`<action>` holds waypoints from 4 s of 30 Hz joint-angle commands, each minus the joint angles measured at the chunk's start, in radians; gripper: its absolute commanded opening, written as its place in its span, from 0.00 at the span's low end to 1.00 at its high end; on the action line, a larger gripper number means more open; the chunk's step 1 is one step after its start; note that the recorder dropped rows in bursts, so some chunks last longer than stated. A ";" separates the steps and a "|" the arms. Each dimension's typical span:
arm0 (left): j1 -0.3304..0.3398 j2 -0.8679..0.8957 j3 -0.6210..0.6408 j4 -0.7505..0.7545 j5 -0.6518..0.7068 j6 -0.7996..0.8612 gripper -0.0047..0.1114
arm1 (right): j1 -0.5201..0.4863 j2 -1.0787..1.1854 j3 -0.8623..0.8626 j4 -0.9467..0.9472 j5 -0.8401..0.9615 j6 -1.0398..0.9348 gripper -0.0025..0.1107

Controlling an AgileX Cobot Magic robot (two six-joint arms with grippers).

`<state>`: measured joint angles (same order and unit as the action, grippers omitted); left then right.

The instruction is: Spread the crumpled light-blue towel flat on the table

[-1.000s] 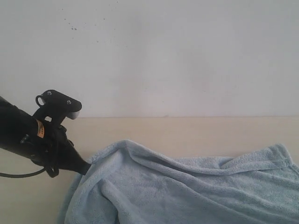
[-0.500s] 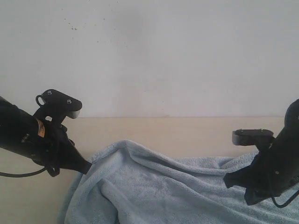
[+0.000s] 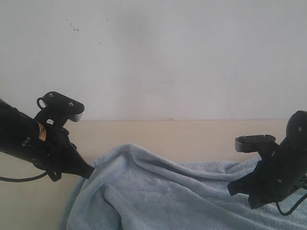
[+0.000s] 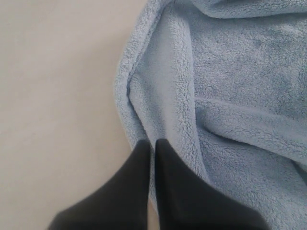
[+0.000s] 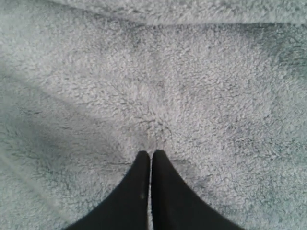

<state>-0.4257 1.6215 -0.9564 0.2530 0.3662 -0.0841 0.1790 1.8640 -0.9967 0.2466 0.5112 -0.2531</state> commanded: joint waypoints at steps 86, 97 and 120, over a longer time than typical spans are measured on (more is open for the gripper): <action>0.115 0.179 0.275 0.748 -0.593 -0.452 0.08 | 0.598 0.098 -0.143 0.739 0.115 -0.697 0.03; 0.147 0.266 0.254 0.622 -0.569 -0.466 0.08 | 0.598 0.098 -0.143 0.739 0.115 -0.699 0.03; 0.178 0.169 0.254 0.517 -0.675 -0.491 0.08 | 0.598 0.099 -0.143 0.731 0.119 -0.701 0.03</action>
<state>-0.2509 1.7690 -0.6991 0.7834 -0.2861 -0.5637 0.7777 1.9642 -1.1347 0.9813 0.6260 -0.9514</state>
